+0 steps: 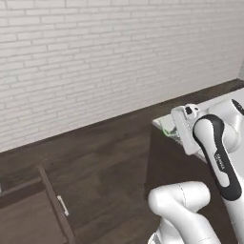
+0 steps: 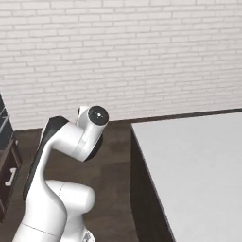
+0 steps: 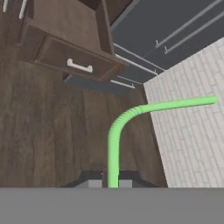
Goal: Take a straw from the drawer in front and place it inside the glass cup on the dining counter.
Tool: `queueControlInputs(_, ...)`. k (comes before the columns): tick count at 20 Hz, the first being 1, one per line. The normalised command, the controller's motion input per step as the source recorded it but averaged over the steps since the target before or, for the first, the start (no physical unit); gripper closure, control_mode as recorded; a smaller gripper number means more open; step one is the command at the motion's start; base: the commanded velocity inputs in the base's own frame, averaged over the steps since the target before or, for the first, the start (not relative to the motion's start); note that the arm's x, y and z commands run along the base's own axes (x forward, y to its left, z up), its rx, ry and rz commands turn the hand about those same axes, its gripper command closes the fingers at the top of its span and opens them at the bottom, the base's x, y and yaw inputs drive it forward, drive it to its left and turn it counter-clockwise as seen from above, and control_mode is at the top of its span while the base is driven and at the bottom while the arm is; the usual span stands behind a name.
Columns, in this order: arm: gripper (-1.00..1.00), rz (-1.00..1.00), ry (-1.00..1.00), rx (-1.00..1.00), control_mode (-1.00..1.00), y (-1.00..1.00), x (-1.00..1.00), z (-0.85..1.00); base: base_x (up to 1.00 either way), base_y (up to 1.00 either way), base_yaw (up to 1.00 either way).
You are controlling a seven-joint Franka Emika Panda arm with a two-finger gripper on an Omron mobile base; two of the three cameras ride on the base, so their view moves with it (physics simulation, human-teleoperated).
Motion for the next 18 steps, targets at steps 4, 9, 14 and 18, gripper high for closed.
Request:
queueControlInputs(4, 1.0, 0.0, 0.0, 0.0, 1.0, 0.0, 0.0, 0.0, 0.96, -0.21, 0.19)
queueControlInputs(9, 1.0, 0.0, 0.0, 0.0, 1.0, 0.0, 0.0, 0.0, 1.0, 0.04, 0.14)
queueControlInputs(14, 1.0, 0.0, 0.0, 0.0, 1.0, 0.0, 0.0, 0.0, 1.0, 0.05, 0.1)
queueControlInputs(18, 1.0, 0.0, 0.0, 0.0, 1.0, 0.0, 0.0, 0.0, 1.0, 0.1, 0.03)
